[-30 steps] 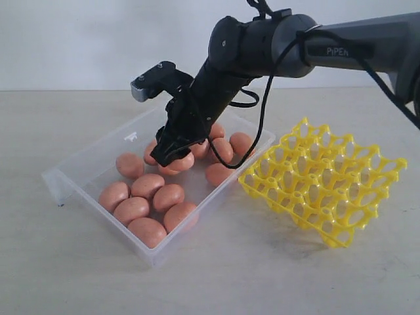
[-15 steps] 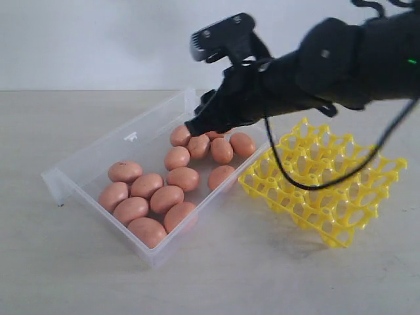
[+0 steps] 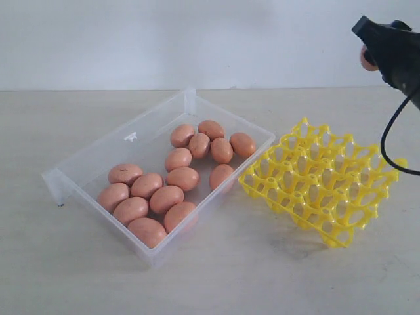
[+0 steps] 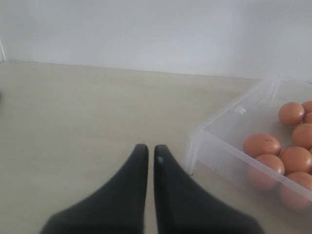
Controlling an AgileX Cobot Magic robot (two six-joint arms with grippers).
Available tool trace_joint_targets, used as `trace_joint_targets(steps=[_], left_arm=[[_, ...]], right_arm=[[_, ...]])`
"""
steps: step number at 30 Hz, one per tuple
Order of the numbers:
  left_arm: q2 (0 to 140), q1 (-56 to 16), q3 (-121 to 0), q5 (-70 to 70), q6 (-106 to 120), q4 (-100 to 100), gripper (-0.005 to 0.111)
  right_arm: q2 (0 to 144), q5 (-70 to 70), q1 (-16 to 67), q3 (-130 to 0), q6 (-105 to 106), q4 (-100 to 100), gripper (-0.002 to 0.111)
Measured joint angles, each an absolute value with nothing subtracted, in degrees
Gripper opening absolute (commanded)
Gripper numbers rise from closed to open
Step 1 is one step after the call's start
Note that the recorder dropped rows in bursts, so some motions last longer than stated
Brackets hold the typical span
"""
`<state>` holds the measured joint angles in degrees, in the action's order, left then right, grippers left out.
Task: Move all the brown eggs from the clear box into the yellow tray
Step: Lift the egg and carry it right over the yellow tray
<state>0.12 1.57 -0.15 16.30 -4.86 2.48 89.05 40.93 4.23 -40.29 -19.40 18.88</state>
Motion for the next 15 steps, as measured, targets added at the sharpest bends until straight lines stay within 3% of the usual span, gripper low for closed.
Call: trace_joint_targets(steps=[4, 8, 15], left_arm=[[0.12, 1.57, -0.15, 16.30, -4.86, 2.48, 0.004], [0.12, 1.57, -0.15, 16.30, -4.86, 2.48, 0.004], [0.12, 1.57, -0.15, 16.30, -4.86, 2.48, 0.004]], right_arm=[[98.41, 42.35, -6.64, -48.60, -54.10, -25.86, 0.000], [107.75, 50.73, -12.80, -58.87, -74.76, -58.39, 0.000], [117.02, 55.59, -15.53, -71.32, -89.10, -81.47, 0.000]])
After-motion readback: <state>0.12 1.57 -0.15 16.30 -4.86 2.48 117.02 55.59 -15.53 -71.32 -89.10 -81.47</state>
